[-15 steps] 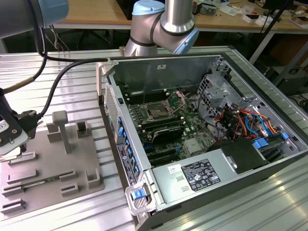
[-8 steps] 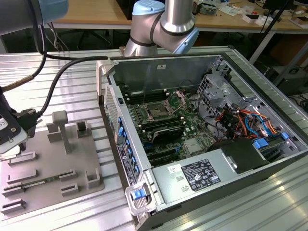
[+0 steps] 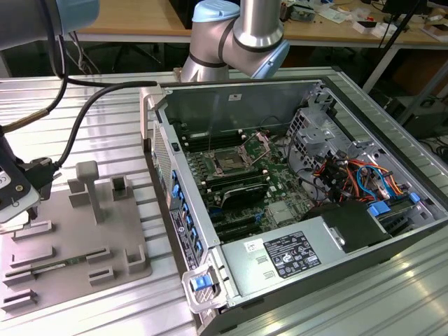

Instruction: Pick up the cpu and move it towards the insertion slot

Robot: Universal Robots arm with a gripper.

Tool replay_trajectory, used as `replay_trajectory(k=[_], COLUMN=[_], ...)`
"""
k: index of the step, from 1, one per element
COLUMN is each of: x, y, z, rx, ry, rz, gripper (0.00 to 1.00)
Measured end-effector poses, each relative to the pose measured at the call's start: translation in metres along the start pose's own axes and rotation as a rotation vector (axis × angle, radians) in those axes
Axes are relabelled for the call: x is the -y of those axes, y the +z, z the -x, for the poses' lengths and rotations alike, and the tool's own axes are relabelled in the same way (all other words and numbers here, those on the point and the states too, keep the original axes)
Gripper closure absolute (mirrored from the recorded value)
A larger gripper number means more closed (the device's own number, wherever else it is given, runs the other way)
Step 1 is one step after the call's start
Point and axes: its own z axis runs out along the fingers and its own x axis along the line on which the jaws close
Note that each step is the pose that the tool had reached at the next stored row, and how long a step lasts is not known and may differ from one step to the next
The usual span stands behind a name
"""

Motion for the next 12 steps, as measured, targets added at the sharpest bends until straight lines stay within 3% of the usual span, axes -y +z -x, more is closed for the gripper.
replay_trajectory(k=[6,12], x=[0.0,-0.0003], y=[-0.0007,-0.0067], z=[-0.0001,-0.0001], rx=[-0.0004,-0.0001], ry=[0.0,0.0], rz=[-0.0002,0.0], gripper=[0.45,0.45])
